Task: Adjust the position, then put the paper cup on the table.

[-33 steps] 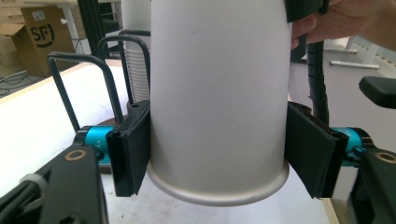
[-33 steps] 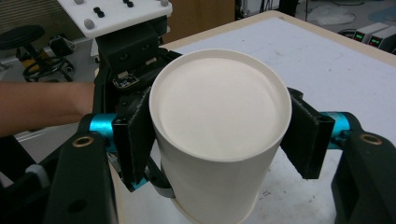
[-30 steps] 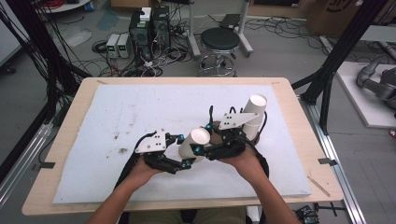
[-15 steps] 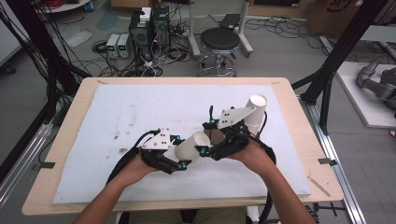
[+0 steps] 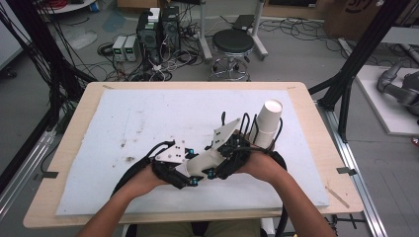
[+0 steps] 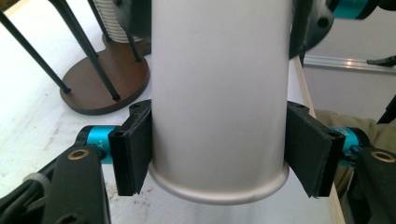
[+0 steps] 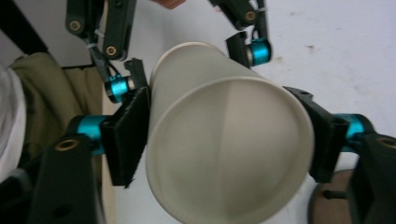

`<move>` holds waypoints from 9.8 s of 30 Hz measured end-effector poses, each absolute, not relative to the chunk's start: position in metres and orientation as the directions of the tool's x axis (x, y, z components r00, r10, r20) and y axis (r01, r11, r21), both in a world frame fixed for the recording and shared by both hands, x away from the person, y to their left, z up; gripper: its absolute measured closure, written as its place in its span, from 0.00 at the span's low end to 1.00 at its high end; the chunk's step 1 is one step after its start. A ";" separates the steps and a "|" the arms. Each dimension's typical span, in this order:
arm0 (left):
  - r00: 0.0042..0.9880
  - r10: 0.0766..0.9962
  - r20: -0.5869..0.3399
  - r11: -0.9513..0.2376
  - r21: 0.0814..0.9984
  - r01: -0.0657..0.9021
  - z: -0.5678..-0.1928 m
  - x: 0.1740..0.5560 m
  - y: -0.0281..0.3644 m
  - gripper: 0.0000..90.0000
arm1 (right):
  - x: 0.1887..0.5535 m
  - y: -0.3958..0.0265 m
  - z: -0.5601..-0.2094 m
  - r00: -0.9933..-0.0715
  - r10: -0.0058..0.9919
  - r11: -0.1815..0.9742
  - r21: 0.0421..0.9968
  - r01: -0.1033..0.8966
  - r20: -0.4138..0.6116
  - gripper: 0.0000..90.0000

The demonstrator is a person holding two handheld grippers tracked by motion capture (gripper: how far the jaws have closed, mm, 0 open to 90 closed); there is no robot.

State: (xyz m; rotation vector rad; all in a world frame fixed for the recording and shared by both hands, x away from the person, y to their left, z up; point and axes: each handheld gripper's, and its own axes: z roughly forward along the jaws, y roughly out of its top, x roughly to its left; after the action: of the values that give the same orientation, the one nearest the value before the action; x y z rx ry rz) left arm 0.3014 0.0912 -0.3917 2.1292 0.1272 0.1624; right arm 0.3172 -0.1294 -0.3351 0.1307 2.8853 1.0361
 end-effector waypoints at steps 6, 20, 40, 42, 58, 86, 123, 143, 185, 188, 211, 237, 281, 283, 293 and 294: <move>0.988 0.140 0.065 -0.519 0.855 0.018 -0.394 0.300 0.090 0.33 | 0.317 -0.133 -0.335 -0.997 0.082 0.755 0.653 0.061 -0.002 0.38; 0.977 0.207 -0.041 -0.269 0.958 0.097 -0.400 0.303 0.119 0.16 | 0.323 -0.149 -0.332 -0.990 0.134 0.683 0.721 0.122 0.041 0.38; 0.965 0.249 -0.078 -0.062 0.993 0.097 -0.402 0.302 0.138 0.16 | 0.319 -0.182 -0.366 -0.957 0.268 0.370 0.905 0.210 0.112 0.38; 0.967 0.244 -0.077 -0.056 0.994 0.093 -0.402 0.302 0.137 0.16 | 0.319 -0.183 -0.370 -0.953 0.272 0.345 0.912 0.223 0.131 0.38; 0.971 0.233 -0.055 -0.037 0.997 0.065 -0.402 0.299 0.132 0.16 | 0.315 -0.180 -0.380 -0.951 0.209 0.249 0.928 0.277 0.228 0.38; 0.978 0.202 -0.047 -0.063 0.996 0.061 -0.406 0.300 0.125 0.24 | 0.317 -0.172 -0.383 -0.943 0.119 0.180 0.927 0.328 0.311 0.38; 0.969 0.242 0.039 -0.405 0.912 0.064 -0.377 0.308 0.126 0.28 | 0.313 -0.177 -0.343 -0.969 0.247 0.492 0.860 0.135 0.011 0.23; 0.973 0.204 0.104 -0.615 0.787 0.044 -0.350 0.316 0.112 0.29 | 0.313 -0.131 -0.342 -0.966 0.132 0.763 0.645 -0.043 -0.220 0.23; 0.954 0.300 -0.001 -0.326 0.940 0.104 -0.349 0.316 0.120 0.20 | 0.320 -0.136 -0.364 -0.969 0.207 0.734 0.676 0.062 -0.136 0.40; 0.944 0.330 -0.026 -0.230 0.967 0.107 -0.350 0.315 0.132 0.20 | 0.320 -0.144 -0.367 -0.963 0.243 0.699 0.709 0.093 -0.114 0.40; 0.823 0.556 -0.112 -0.013 0.990 0.144 -0.405 0.309 0.193 0.19 | 0.300 -0.219 -0.395 -0.894 0.444 0.325 0.939 0.109 -0.050 0.39; 0.751 0.657 -0.057 -0.029 0.995 0.100 -0.407 0.299 0.233 0.19 | 0.305 -0.205 -0.392 -0.895 0.446 0.275 0.955 0.115 -0.021 0.38; 0.684 0.728 -0.046 -0.028 0.995 0.098 -0.411 0.299 0.255 0.20 | 0.382 -0.051 -0.450 -0.782 0.619 0.307 0.894 0.327 0.074 0.37; 0.684 0.728 -0.047 -0.028 0.995 0.098 -0.411 0.299 0.255 0.20 | 0.385 -0.047 -0.450 -0.780 0.622 0.332 0.878 0.346 0.072 0.37; 0.680 0.732 -0.054 -0.024 0.994 0.106 -0.412 0.300 0.256 0.20 | 0.392 -0.044 -0.451 -0.773 0.626 0.359 0.844 0.398 0.098 0.38; 0.680 0.732 -0.055 -0.023 0.994 0.105 -0.412 0.300 0.257 0.20 | 0.391 -0.044 -0.451 -0.775 0.625 0.370 0.841 0.396 0.090 0.38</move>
State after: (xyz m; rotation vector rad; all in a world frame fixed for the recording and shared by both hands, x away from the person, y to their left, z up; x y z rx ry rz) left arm 0.2999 0.2568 -0.4119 1.5372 0.7166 0.5744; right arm 0.3914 -0.0439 -0.4507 0.9095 2.3877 1.3612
